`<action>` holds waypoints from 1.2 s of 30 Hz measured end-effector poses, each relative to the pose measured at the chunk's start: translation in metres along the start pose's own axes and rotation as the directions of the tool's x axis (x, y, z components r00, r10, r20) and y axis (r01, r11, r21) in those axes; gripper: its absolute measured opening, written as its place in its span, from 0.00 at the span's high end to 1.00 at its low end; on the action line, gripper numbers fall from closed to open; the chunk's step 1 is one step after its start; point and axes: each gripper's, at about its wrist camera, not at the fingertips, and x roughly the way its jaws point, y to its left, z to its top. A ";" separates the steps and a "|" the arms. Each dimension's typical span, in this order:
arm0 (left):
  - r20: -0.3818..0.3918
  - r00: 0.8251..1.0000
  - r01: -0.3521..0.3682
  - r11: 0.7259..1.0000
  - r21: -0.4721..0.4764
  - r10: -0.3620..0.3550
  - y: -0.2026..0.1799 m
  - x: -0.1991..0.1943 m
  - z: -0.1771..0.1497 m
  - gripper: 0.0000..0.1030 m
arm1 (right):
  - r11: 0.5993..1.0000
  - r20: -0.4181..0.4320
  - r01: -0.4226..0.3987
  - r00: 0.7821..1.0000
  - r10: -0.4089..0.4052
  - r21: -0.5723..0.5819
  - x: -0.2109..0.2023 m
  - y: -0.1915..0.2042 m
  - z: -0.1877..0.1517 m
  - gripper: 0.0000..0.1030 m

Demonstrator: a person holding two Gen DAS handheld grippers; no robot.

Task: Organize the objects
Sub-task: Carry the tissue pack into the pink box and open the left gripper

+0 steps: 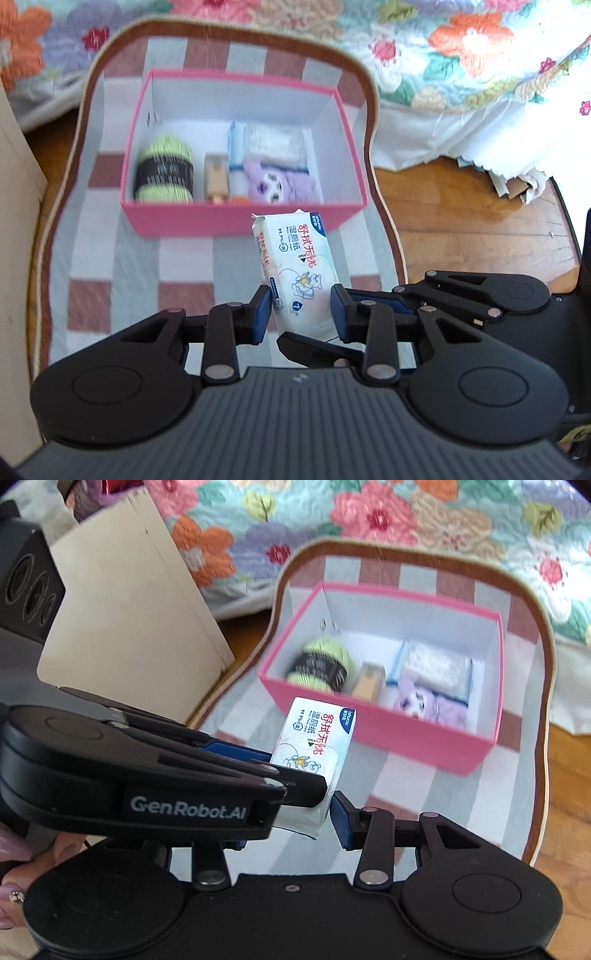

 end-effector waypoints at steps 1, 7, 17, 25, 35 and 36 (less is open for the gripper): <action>0.009 1.000 -0.006 1.000 0.007 0.006 0.000 -0.003 0.006 0.68 | 1.000 0.009 -0.006 1.000 0.006 0.000 0.000 0.000 0.005 0.53; 0.046 0.999 -0.031 0.999 0.040 0.029 0.007 -0.009 0.048 0.68 | 1.000 0.055 -0.019 0.998 0.019 -0.001 -0.001 -0.005 0.044 0.53; 0.071 0.997 -0.026 0.999 -0.047 0.029 0.053 0.048 0.125 0.69 | 0.992 0.067 -0.064 0.996 0.058 0.105 0.051 -0.048 0.117 0.53; 0.021 0.999 -0.048 0.996 -0.080 0.049 0.090 0.120 0.153 0.69 | 0.979 0.012 -0.061 0.998 0.060 0.193 0.126 -0.083 0.147 0.53; 0.019 0.999 -0.033 0.995 -0.090 0.035 0.118 0.173 0.172 0.69 | 0.986 0.006 -0.012 1.000 0.012 0.167 0.187 -0.104 0.162 0.53; 0.011 0.999 -0.030 0.995 -0.096 0.031 0.120 0.178 0.174 0.69 | 0.985 0.005 -0.004 1.000 0.003 0.171 0.190 -0.106 0.163 0.53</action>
